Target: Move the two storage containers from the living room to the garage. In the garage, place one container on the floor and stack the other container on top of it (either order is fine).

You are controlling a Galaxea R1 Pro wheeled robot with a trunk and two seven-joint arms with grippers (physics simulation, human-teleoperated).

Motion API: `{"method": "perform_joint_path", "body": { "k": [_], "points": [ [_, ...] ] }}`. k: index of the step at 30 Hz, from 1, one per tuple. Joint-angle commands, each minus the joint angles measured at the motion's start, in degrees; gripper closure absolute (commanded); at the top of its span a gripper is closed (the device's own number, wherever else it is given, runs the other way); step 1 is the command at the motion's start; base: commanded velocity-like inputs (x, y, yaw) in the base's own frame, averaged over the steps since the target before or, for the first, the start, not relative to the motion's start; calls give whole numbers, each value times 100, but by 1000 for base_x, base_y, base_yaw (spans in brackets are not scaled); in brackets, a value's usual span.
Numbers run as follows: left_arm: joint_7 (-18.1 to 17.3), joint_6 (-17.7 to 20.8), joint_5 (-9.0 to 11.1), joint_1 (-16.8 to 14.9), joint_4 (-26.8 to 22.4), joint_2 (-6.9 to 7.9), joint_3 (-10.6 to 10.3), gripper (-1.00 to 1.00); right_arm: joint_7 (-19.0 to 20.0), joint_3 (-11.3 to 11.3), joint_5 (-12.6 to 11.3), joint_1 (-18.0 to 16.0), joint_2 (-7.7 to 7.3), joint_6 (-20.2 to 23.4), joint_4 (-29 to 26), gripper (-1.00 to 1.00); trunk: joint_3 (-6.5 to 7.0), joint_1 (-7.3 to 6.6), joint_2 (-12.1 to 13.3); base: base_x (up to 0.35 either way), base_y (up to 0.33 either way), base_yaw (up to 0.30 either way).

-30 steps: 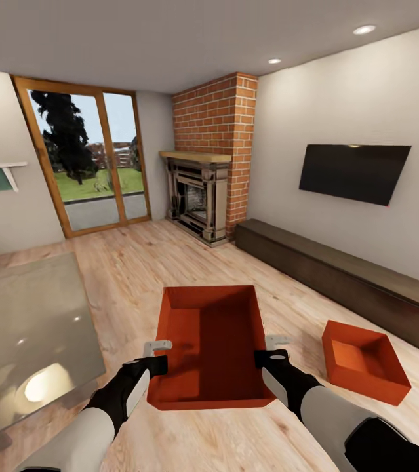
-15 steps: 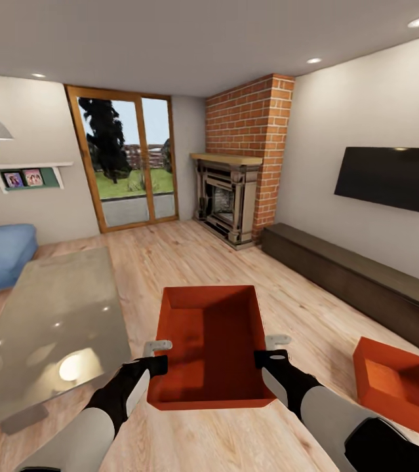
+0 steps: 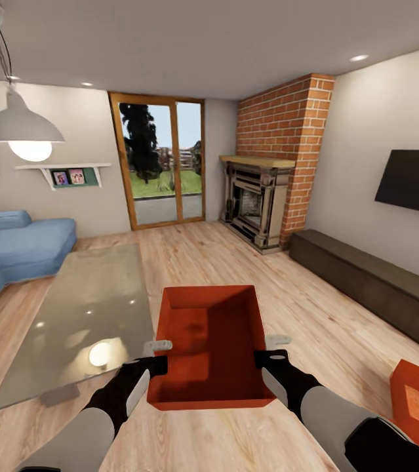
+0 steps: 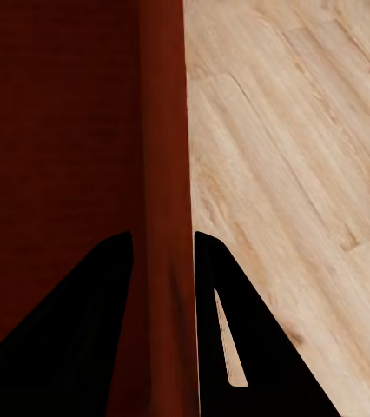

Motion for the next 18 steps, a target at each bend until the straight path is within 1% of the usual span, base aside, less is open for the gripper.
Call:
{"method": "perform_joint_path", "body": {
  "k": [1,18],
  "points": [
    [126,43,-110,-5,-19,5,7,100,-75,62,9,-5,-20,48,2,100,-10,4,-14,0,0,290],
    [126,43,-110,-5,-18,5,7,100,-75,63,9,-5,-20,48,2,100,49,4,-14,0,0,290]
  ]
}}
